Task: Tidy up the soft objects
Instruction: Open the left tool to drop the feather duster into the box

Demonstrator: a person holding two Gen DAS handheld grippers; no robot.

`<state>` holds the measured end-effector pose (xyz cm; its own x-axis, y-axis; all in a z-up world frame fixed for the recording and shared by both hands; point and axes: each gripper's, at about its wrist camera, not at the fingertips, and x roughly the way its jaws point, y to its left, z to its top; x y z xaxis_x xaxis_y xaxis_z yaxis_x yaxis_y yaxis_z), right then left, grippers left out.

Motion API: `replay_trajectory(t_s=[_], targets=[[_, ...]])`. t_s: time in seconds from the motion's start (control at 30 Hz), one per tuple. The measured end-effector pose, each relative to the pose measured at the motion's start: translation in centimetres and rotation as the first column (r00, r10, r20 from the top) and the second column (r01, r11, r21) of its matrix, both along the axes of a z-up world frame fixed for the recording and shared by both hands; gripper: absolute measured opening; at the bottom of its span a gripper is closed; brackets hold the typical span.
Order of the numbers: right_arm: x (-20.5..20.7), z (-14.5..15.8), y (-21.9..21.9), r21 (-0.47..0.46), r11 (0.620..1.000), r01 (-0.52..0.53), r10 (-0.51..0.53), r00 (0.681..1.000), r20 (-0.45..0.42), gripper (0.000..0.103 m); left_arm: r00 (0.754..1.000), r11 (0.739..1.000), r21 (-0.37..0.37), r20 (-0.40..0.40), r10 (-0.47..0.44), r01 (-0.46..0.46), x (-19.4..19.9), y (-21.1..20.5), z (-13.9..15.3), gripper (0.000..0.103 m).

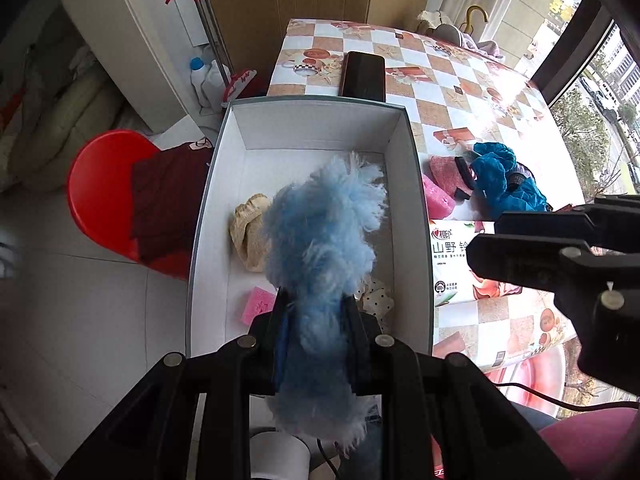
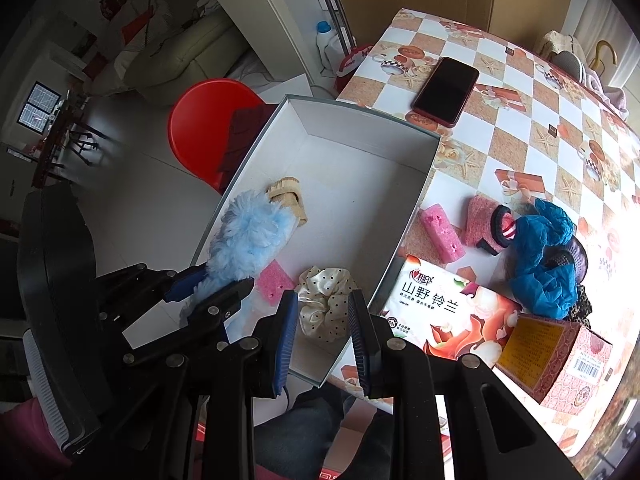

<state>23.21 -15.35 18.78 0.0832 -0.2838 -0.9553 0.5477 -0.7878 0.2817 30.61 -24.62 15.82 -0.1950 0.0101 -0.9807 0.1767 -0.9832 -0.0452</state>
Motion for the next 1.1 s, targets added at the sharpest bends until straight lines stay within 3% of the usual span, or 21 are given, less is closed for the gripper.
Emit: replay_trajectory(t_s=[0.8, 0.9, 1.0, 1.03, 1.07, 1.1], targets=[[-1.4, -0.3, 0.0, -0.012, 1.0, 0.026, -0.026, 0.999, 0.019, 0.028, 0.997, 0.997, 0.007, 0.007, 0.072, -0.072, -0.3, -2.8, -0.3, 0.026], [-1.4, -0.5, -0.1, -0.007, 1.0, 0.025, -0.025, 0.999, 0.03, 0.028, 0.998, 0.998, 0.015, 0.002, 0.061, -0.061, -0.4, -2.6, -0.3, 0.03], [-1.6, -0.8, 0.1, -0.003, 0.999, 0.036, -0.036, 0.998, 0.044, 0.031, 0.999, 0.999, 0.018, -0.011, 0.052, -0.051, -0.3, -2.4, -0.2, 0.055], [-1.7, -0.9, 0.3, -0.002, 0.999, 0.045, -0.044, 0.998, 0.05, 0.047, 0.999, 0.999, 0.021, -0.014, 0.049, -0.049, -0.4, -2.3, -0.2, 0.072], [-1.8, -0.9, 0.5, -0.001, 0.998, 0.057, -0.056, 0.997, 0.052, 0.076, 0.999, 0.999, 0.026, -0.017, 0.048, -0.047, -0.4, -2.2, -0.2, 0.081], [-2.0, -0.8, 0.8, -0.004, 0.997, 0.075, -0.075, 0.996, 0.048, 0.088, 0.998, 0.998, 0.034, -0.03, 0.052, -0.051, -0.4, -2.2, -0.1, 0.087]])
